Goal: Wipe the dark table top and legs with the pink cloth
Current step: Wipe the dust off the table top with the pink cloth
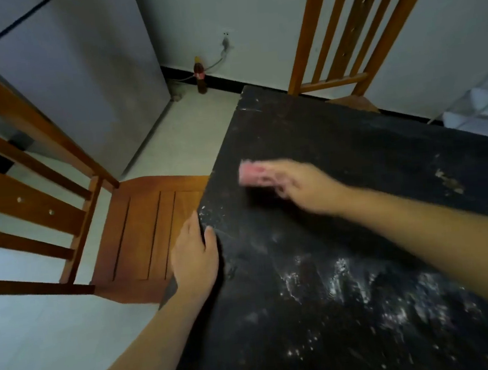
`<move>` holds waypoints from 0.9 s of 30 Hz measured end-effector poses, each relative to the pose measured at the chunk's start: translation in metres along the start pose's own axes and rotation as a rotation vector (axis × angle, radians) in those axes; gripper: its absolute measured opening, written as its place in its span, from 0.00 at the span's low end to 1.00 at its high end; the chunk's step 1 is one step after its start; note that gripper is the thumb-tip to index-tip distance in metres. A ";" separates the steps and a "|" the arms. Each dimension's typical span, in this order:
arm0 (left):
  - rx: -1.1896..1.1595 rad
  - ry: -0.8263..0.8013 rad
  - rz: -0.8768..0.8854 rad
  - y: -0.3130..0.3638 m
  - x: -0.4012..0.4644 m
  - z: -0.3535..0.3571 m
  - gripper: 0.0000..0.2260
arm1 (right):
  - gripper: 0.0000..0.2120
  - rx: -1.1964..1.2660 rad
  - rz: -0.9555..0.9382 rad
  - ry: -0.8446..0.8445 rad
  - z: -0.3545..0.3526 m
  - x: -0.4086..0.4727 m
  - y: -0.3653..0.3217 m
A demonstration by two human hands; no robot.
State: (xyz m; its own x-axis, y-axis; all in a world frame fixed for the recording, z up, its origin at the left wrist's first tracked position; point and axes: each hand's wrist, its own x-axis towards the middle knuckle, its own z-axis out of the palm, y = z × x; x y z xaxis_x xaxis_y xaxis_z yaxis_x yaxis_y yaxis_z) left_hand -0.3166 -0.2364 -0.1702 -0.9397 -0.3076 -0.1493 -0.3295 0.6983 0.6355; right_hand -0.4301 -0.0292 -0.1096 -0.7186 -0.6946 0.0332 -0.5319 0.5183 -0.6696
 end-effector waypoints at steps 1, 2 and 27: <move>0.070 0.035 0.005 -0.001 -0.002 0.007 0.20 | 0.26 -0.072 0.142 0.070 -0.020 0.022 0.018; 0.147 0.048 0.024 -0.001 -0.006 0.012 0.22 | 0.28 -0.090 0.260 0.105 -0.027 0.032 0.042; 0.516 -0.131 0.474 -0.004 -0.009 0.033 0.26 | 0.31 -0.096 0.137 -0.091 0.081 -0.136 0.009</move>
State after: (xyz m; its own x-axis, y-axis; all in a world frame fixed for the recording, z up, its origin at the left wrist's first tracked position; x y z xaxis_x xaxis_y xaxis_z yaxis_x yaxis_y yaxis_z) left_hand -0.3101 -0.2153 -0.1965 -0.9851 0.1624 -0.0566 0.1463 0.9645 0.2197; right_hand -0.3009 0.0290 -0.1804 -0.7460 -0.6543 -0.1239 -0.4750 0.6533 -0.5895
